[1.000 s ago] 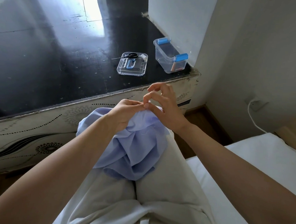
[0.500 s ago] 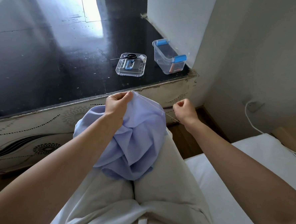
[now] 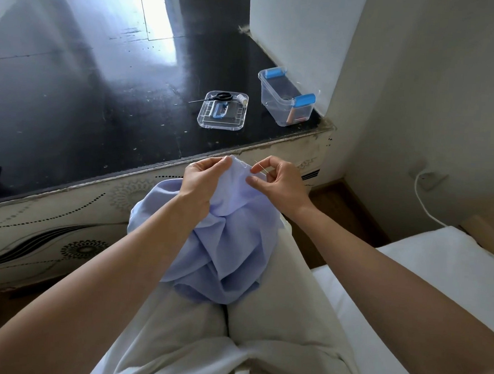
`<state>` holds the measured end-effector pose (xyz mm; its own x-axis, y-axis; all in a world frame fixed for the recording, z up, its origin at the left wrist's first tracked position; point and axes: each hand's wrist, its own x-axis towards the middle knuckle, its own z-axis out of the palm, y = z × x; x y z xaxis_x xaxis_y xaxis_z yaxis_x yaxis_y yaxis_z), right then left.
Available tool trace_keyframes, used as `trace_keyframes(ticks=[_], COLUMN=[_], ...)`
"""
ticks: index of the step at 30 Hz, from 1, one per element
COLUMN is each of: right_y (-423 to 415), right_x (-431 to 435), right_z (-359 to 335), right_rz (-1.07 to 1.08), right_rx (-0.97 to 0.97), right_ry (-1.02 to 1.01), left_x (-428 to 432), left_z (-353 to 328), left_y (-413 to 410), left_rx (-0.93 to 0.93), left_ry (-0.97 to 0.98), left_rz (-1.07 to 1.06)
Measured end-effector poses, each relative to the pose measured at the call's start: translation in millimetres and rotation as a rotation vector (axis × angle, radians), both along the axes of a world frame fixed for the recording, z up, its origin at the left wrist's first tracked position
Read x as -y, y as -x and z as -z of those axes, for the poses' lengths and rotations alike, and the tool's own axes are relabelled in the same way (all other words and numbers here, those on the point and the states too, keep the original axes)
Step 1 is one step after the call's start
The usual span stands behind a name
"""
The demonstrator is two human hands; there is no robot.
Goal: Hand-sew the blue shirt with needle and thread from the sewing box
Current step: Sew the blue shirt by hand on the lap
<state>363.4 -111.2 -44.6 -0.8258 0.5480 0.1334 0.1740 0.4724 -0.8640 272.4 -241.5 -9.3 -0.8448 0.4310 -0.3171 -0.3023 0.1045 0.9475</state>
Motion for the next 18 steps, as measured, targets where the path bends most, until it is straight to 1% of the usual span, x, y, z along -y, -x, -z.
trace_keyframes(ticks=[5, 11, 16, 18], right_y=[3.4, 6.2, 3.8, 0.9], right_x=[3.9, 1.7, -0.7, -3.9], right_z=[1.8, 7.2, 9.2, 8.5], right_rz=[0.056, 0.08, 0.067, 0.012], right_rx=[0.023, 0.085, 0.122, 0.191], right_ry=[-0.025, -0.063, -0.016, 0.021], left_x=[-0.7, -2.9, -4.0, -5.6], left_z=[-0.1, -0.4, 2.5, 3.4], left_y=[-2.2, -4.6, -2.0, -2.2], left_rx=[0.006, 0.041, 0.022, 0.009], left_ry=[-0.009, -0.008, 0.006, 0.016], left_rz=[0.017, -0.024, -0.079, -0.118])
